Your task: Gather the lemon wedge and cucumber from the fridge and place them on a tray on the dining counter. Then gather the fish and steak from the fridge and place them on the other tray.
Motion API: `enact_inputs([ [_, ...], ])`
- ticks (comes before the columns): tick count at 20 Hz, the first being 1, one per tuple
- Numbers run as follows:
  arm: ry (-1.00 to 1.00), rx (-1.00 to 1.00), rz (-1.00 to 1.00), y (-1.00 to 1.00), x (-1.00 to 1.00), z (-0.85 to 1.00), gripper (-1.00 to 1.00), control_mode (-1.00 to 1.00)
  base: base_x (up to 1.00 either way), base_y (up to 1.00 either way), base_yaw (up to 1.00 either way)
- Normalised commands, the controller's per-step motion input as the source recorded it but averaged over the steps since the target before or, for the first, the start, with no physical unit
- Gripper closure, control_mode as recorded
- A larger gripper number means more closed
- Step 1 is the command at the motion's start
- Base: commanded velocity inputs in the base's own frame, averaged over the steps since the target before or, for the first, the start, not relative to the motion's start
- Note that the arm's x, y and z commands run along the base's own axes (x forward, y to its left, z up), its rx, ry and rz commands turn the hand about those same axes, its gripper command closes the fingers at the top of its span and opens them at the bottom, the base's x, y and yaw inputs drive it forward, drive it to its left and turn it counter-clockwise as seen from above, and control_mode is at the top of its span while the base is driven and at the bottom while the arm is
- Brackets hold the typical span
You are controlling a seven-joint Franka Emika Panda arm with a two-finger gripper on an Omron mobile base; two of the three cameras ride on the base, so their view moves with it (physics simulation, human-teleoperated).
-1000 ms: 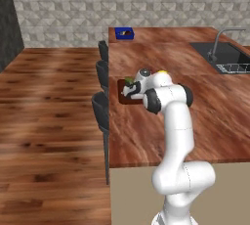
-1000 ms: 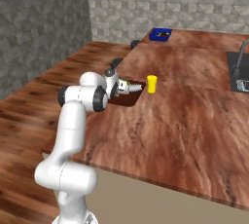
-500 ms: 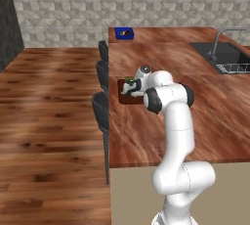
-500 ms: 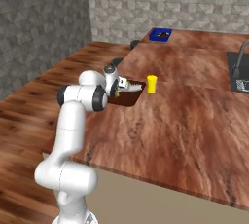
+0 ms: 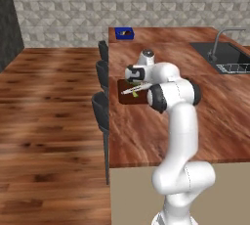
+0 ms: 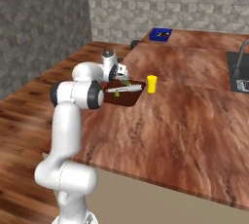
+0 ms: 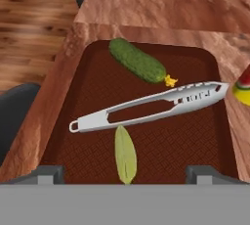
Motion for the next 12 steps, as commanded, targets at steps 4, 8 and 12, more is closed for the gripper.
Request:
enact_inputs([
  [4,0.0,0.0,0.0,0.0,-0.85,0.53,-1.0,-1.0,0.0,0.0,0.0],
  [8,0.0,0.0,0.0,0.0,-1.0,0.39,-1.0,-1.0,0.0,0.0,0.0],
  [12,-0.01,0.01,0.0,0.0,-1.0,0.37,-1.0,-1.0,0.0,0.0,0.0],
])
